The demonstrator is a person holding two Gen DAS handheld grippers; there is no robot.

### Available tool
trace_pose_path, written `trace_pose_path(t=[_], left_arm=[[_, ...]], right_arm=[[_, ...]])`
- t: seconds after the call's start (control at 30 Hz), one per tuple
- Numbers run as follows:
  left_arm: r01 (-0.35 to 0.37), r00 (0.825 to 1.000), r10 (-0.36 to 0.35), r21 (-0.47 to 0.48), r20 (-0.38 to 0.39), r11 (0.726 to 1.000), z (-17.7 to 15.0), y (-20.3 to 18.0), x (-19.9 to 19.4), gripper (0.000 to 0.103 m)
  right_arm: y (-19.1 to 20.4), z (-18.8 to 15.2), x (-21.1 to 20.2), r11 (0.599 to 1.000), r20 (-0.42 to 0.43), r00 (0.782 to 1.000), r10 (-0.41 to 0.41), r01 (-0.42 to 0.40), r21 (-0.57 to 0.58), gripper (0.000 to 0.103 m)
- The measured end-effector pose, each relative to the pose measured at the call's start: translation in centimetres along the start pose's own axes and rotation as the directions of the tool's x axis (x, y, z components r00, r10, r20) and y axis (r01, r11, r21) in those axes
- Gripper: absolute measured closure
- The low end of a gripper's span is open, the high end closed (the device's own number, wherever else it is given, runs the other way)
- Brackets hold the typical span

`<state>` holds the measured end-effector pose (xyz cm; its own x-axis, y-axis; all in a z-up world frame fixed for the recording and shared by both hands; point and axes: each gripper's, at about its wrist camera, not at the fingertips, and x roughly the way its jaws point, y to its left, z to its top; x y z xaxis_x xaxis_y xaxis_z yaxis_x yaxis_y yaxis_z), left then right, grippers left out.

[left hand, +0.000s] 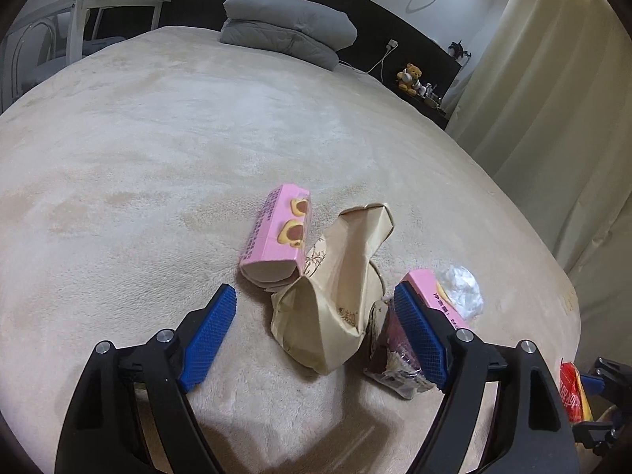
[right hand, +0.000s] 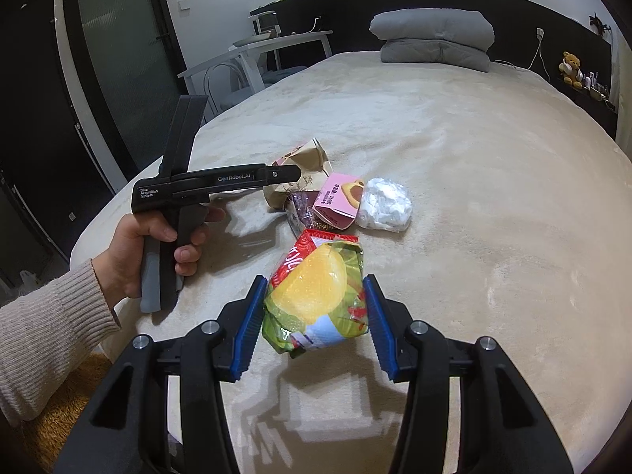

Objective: Collect trash
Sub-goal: 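Grasp the yellow-red snack wrapper with the right gripper while the left grasps the brown paper bag, then carry the paper bag and snack wrapper with both grippers down to the bin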

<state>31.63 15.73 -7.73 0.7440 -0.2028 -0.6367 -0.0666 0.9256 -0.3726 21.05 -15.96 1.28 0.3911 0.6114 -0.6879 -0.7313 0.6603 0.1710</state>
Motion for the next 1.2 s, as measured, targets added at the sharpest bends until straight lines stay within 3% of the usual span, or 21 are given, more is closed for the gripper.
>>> trace_pose_path(t=[0.1,0.27,0.8,1.2], left_arm=[[0.015,0.999,-0.014,0.021,-0.038,1.0,-0.1,-0.2,1.3,0.044],[0.026,0.998,-0.026,-0.005,-0.049,1.0,-0.1,0.6,2.2,0.054],[-0.078,0.995,0.079,-0.017,0.055,0.997,-1.8,-0.3,-2.5,0.055],[-0.077,0.992,0.076,0.007,0.097,0.997,-3.6,-3.0,-7.3,0.055]], right_arm=[[-0.5,-0.1,0.1,1.0,-0.006,1.0,0.001,-0.001,0.014,0.054],[-1.3,-0.2,0.0,0.998,-0.009,1.0,0.023,-0.023,0.056,0.054],[-4.1,-0.8,-1.4,0.988,0.016,0.999,0.032,-0.034,0.153,0.054],[-3.3,-1.3,-3.2,0.981,0.057,0.997,0.049,-0.059,0.185,0.054]])
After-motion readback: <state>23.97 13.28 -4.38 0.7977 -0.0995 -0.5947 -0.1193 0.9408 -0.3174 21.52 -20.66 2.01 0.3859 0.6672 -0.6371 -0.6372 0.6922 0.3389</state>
